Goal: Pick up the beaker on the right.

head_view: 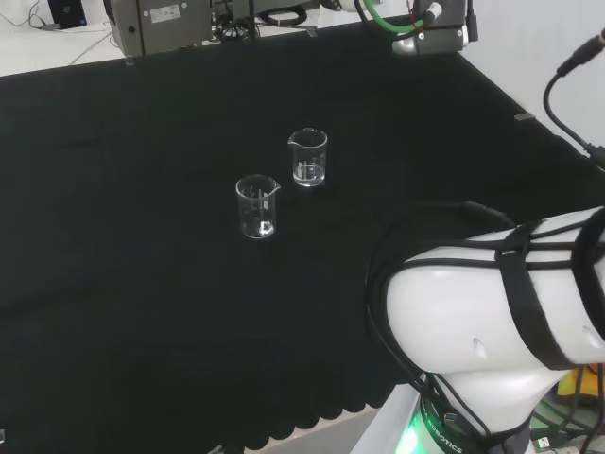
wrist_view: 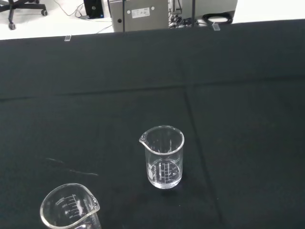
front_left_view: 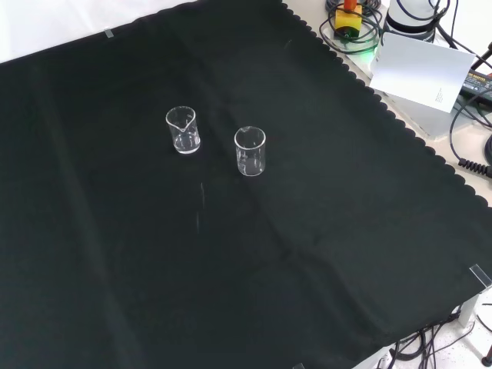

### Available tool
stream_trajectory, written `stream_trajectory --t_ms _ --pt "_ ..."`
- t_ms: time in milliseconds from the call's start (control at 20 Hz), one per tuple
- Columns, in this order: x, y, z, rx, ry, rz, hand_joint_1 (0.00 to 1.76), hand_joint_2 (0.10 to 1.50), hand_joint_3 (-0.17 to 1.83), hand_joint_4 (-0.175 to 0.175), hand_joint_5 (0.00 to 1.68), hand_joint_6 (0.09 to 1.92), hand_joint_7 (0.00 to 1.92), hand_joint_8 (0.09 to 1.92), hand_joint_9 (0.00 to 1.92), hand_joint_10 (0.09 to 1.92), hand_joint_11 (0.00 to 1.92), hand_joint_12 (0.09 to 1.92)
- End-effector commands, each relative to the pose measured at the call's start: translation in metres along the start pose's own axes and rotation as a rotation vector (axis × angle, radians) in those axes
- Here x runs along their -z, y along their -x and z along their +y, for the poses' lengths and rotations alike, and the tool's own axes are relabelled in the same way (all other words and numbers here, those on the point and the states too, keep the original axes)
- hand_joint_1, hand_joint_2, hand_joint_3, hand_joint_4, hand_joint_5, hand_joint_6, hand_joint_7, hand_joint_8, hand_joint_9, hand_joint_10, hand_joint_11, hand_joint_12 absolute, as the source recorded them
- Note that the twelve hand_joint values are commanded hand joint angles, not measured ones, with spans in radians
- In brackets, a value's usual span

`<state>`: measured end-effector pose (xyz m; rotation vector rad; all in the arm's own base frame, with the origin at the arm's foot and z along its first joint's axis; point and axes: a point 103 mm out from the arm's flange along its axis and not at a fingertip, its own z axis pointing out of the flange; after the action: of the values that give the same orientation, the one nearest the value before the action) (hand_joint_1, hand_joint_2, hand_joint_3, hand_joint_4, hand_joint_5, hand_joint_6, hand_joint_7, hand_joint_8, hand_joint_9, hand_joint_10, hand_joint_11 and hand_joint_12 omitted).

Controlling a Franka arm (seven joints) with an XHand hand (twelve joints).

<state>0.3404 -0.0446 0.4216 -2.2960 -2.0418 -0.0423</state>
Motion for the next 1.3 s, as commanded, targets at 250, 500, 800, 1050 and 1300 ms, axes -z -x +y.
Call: stream_trajectory --t_ms 250,500,800,1050,1300 --pt "-0.105 0.069 0.11 0.076 -0.038 0.14 0.54 1.11 -0.08 0.011 0.32 0.09 0.15 0.53 0.34 0.64 0.13 1.4" --pt "-0.148 0.071 0.146 0.087 -0.082 0.187 0.61 1.08 -0.11 0.01 0.34 0.09 0.17 0.55 0.37 0.65 0.16 1.39" --pt "-0.2 0.066 0.169 0.122 -0.123 0.245 0.66 1.06 -0.15 0.009 0.33 0.09 0.15 0.55 0.36 0.64 0.16 1.39" --pt "-0.229 0.067 0.177 0.149 -0.133 0.311 0.71 1.03 -0.17 0.009 0.32 0.09 0.15 0.56 0.35 0.65 0.15 1.39" --pt "-0.251 0.068 0.181 0.154 -0.152 0.343 0.73 1.01 -0.17 0.007 0.33 0.09 0.16 0.56 0.36 0.65 0.15 1.39"
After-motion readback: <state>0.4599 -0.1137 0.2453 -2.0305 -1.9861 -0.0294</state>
